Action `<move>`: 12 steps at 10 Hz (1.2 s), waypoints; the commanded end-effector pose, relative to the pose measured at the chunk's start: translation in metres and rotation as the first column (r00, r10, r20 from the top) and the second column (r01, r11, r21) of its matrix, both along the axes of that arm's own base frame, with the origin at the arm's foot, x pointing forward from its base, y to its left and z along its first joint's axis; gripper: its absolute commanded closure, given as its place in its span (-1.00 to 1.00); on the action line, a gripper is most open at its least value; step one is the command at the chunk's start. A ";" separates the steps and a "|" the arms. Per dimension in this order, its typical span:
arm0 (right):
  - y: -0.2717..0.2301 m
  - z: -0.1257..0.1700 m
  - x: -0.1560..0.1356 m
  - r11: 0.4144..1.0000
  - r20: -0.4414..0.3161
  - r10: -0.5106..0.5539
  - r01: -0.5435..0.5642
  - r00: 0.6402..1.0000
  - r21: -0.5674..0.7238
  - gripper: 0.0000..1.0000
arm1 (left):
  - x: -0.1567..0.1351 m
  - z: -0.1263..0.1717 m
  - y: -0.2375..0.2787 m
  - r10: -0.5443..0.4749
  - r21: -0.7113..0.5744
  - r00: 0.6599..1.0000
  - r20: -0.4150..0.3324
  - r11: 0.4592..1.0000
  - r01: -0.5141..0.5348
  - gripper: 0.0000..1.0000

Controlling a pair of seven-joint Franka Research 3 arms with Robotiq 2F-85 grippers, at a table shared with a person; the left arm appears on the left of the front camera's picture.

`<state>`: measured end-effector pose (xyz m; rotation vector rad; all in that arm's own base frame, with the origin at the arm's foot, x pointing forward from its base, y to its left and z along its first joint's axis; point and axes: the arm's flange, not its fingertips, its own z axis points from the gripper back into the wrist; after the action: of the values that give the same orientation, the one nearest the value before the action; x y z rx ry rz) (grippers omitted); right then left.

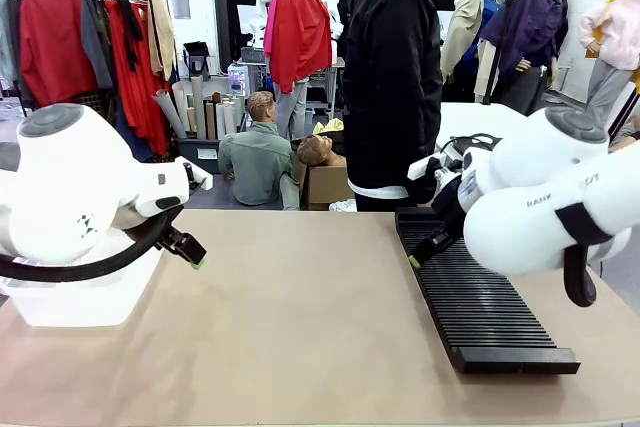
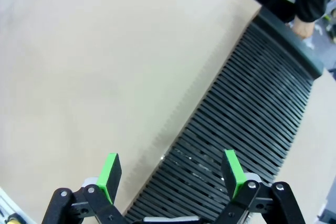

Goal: Sort PCBs into racks and boxes based on the side picked up.
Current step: Pick up the Blank PCB handed by the Human.

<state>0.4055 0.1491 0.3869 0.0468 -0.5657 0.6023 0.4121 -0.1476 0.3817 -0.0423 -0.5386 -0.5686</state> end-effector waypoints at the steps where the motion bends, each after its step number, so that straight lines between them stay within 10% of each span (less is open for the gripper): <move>1: -0.022 0.021 0.014 0.997 -0.048 0.042 -0.039 0.998 0.061 -1.00 | 0.009 0.019 0.018 0.005 -0.042 0.999 -0.034 0.999 -0.006 -1.00; 7: -0.093 0.066 0.060 0.957 -0.185 0.112 -0.056 0.976 0.284 -1.00 | 0.048 0.088 0.095 -0.087 -0.250 0.974 -0.210 0.968 0.032 -1.00; 12: -0.168 0.096 0.074 0.860 -0.248 0.198 -0.047 0.948 0.508 -1.00 | 0.046 0.140 0.167 -0.190 -0.509 0.962 -0.197 0.858 0.065 -1.00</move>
<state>0.4680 -0.0061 0.4806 0.5945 -0.4240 0.5426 0.4525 0.0107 0.5226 -0.6093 -0.4394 -0.5366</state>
